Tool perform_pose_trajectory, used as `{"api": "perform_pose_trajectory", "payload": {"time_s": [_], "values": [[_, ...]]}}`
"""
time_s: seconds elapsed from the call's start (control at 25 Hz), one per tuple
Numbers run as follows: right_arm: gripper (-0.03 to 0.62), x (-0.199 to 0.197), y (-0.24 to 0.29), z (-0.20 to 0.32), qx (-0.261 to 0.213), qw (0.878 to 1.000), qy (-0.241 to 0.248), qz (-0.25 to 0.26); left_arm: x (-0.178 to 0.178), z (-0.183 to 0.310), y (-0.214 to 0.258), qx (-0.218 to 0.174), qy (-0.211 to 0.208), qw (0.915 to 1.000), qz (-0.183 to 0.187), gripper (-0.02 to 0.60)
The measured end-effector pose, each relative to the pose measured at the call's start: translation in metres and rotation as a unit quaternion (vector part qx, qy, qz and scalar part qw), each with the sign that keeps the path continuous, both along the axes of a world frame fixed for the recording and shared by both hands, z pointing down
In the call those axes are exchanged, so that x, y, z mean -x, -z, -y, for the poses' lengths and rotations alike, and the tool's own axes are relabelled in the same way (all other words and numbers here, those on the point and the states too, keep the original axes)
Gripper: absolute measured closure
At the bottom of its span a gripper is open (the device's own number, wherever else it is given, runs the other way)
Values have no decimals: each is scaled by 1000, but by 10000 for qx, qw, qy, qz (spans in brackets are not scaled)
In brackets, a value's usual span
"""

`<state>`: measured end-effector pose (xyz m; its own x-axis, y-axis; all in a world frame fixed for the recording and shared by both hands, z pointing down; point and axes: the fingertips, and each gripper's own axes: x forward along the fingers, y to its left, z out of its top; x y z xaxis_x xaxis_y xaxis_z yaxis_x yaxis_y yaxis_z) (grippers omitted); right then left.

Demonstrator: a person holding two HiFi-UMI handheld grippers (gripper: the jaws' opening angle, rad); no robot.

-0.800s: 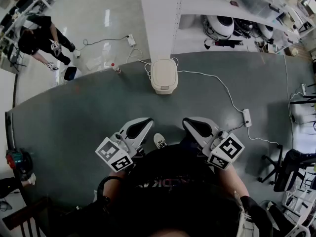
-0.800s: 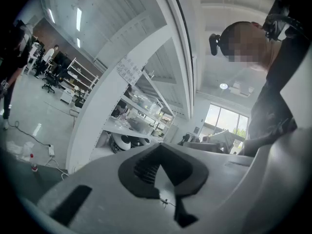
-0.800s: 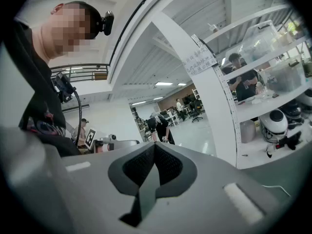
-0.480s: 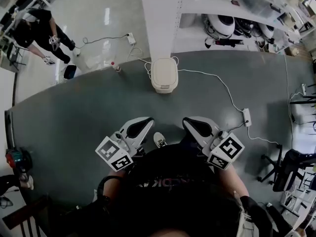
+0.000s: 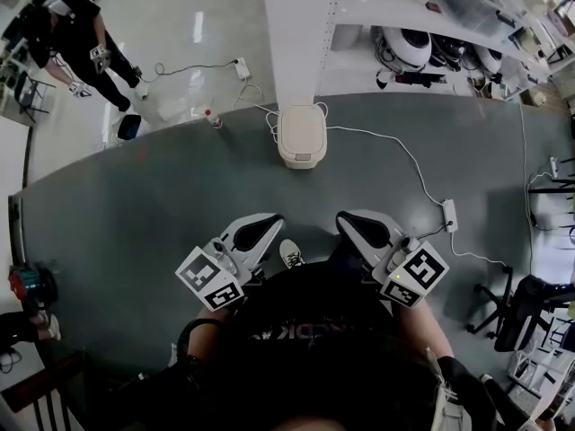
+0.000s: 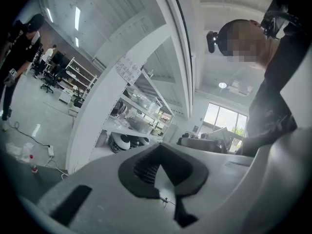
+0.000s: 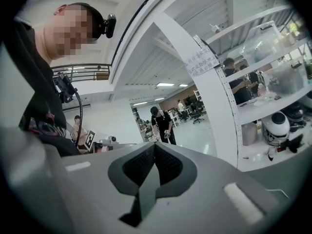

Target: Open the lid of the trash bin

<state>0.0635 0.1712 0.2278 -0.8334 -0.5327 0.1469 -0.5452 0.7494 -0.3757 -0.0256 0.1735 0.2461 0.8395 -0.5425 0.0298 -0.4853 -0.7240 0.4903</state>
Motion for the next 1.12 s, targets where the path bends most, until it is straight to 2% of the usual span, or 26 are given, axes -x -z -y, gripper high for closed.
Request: {"api": "perform_pose_trajectory", "payload": {"time_s": [0.48, 1.12], "values": [[586, -7, 6, 12, 21, 9996, -235, 142, 9, 5, -1, 62, 79, 9999, -53, 581], [586, 5, 6, 22, 115, 9991, -337, 217, 23, 9, -7, 166, 65, 9998, -116, 581]]}}
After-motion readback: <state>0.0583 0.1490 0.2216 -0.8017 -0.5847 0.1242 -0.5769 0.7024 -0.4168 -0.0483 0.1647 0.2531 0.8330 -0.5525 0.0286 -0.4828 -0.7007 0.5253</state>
